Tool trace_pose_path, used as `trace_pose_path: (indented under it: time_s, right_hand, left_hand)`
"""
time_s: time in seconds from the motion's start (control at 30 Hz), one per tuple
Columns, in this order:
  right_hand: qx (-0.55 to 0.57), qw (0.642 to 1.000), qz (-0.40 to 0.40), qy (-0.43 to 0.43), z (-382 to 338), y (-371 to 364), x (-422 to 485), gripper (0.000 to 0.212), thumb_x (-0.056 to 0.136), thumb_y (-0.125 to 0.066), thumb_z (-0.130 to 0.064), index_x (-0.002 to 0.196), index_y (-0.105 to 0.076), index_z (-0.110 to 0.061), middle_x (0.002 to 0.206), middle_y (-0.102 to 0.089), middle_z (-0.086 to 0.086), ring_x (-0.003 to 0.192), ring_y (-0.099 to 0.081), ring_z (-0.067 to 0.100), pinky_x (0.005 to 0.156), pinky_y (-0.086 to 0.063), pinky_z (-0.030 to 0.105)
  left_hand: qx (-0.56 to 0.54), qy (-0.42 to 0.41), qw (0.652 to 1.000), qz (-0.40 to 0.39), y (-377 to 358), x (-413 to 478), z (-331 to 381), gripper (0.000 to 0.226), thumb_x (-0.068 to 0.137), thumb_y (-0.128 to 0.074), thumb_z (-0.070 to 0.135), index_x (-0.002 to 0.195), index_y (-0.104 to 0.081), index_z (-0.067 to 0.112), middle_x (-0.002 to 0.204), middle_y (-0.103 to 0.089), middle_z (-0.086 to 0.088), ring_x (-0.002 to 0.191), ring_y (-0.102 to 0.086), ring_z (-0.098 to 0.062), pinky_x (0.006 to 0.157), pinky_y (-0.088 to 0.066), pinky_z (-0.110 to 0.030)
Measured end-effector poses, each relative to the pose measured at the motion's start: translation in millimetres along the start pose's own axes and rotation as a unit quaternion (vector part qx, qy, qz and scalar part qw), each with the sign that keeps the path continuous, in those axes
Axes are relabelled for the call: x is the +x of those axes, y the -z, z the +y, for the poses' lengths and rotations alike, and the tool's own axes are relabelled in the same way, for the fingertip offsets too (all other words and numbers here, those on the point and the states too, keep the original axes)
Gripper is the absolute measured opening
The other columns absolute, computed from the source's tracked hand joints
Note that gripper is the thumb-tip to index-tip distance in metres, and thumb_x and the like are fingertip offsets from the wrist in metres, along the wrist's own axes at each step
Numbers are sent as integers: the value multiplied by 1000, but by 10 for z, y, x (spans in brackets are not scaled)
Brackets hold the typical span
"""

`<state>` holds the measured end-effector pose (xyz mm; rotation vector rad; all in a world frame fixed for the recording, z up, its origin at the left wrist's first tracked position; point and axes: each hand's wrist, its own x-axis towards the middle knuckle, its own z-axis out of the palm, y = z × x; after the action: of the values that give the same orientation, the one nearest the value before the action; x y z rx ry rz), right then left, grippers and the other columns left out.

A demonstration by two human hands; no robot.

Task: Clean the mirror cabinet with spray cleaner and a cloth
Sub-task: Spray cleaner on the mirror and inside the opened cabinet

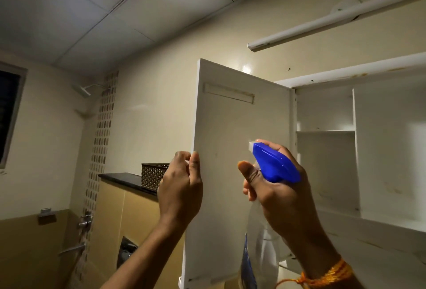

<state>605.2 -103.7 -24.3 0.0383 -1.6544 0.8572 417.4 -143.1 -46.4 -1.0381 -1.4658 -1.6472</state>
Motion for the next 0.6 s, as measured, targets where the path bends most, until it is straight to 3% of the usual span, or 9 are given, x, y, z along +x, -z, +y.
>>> trace_pose_path:
  time_s: [0.1,0.23,0.37,0.43,0.6]
  right_hand:
    - [13,1000,24,-6,8,12,44,47,79,-71,-23,123,-54,-20,76,-72,1,57,-67,13,53,-54,20]
    - [22,998,51,-11,50,148,135,56,82,-72,-20,131,-46,-26,84,-74,3,68,-72,15,63,-56,18]
    - [1,995,96,-14,175,283,193,39,82,-72,-23,118,-59,-16,64,-67,10,52,-63,19,52,-53,20]
    - [-3,991,136,-15,249,391,278,42,78,-74,-31,111,-63,-6,59,-63,10,49,-60,21,52,-53,24]
    - [41,986,162,-30,309,626,606,56,80,-76,-22,131,-51,-23,84,-74,9,75,-74,24,77,-56,38]
  left_hand:
    - [-3,-4,1000,13,-52,178,52,40,96,-27,54,81,-45,21,70,-52,2,61,-52,-20,56,-52,-46]
    - [-12,-26,1000,8,-84,215,14,45,97,-24,53,75,-43,19,61,-47,-1,51,-44,-19,47,-45,-40]
    - [-6,-32,999,6,-91,228,-53,47,96,-22,58,76,-43,21,60,-49,-1,50,-48,-22,45,-49,-45]
    - [-5,-34,999,6,-101,231,-59,48,96,-21,59,75,-43,21,60,-48,-1,49,-47,-22,45,-48,-46]
    - [-10,-42,999,9,-114,239,-83,47,97,-24,57,73,-43,20,60,-49,0,50,-47,-22,46,-48,-47]
